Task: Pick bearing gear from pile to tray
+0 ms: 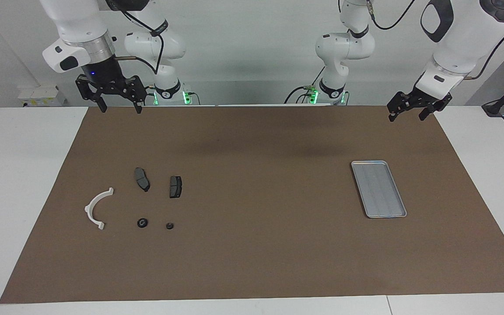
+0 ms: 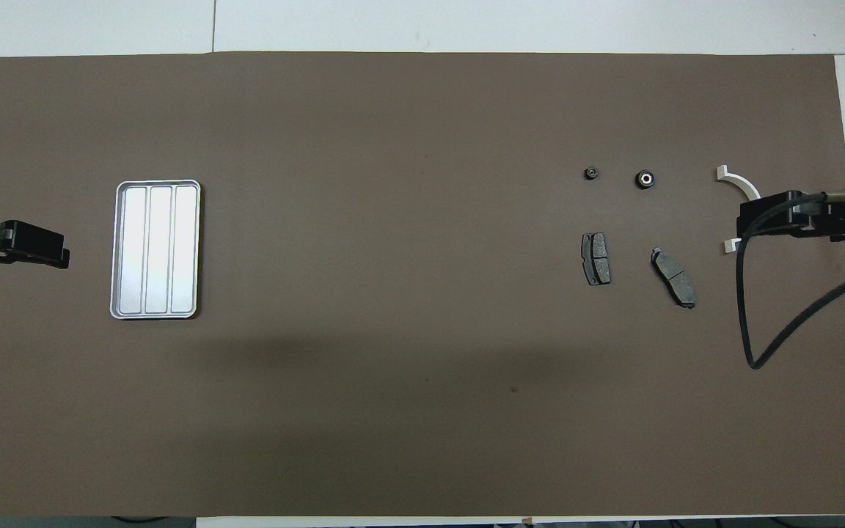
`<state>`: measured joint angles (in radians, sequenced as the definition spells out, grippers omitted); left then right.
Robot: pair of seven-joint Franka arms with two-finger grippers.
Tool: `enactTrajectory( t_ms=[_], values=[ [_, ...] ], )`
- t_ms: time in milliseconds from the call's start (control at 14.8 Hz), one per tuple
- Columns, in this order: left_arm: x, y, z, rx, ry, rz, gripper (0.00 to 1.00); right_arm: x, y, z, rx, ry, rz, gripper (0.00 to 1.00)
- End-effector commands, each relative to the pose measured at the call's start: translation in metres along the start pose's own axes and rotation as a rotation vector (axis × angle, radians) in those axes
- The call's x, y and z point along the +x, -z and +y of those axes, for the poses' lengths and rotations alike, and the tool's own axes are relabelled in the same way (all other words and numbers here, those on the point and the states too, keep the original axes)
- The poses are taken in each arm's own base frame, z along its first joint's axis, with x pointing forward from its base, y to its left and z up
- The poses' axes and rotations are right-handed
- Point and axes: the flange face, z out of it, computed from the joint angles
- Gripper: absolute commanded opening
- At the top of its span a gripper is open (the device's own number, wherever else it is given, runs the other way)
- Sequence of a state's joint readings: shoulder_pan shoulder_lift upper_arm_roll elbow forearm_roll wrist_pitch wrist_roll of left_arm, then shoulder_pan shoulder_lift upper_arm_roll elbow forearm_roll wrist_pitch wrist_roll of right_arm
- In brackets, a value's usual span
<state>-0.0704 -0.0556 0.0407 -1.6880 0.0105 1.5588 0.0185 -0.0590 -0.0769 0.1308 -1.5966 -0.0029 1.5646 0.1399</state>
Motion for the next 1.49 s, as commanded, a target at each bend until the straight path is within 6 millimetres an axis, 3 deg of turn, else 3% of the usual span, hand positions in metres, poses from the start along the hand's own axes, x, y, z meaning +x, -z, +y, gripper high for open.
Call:
enactTrajectory(
  t_ms=[0, 540, 742, 1080, 1418],
  values=[
    [-0.007, 0.005, 0.001, -0.011, 0.0, 0.009, 1.0, -0.007, 0.007, -0.001, 0.021, 0.007, 0.012, 1.0],
    [-0.005, 0.005, 0.001, -0.011, 0.002, 0.017, 1.0, -0.016, 0.005, -0.003, 0.016, 0.017, 0.003, 1.0],
    [0.007, 0.014, -0.007, -0.01, 0.018, 0.135, 1.0, -0.014, -0.008, -0.003, 0.015, 0.015, -0.011, 1.0],
    [0.033, 0.019, -0.008, -0.003, 0.019, 0.371, 1.0, 0.01, -0.082, -0.004, 0.02, -0.001, -0.017, 1.0],
    [0.052, 0.029, -0.02, 0.004, 0.046, 0.578, 1.0, 0.065, -0.19, 0.006, 0.044, -0.031, -0.034, 1.0]
  ],
)
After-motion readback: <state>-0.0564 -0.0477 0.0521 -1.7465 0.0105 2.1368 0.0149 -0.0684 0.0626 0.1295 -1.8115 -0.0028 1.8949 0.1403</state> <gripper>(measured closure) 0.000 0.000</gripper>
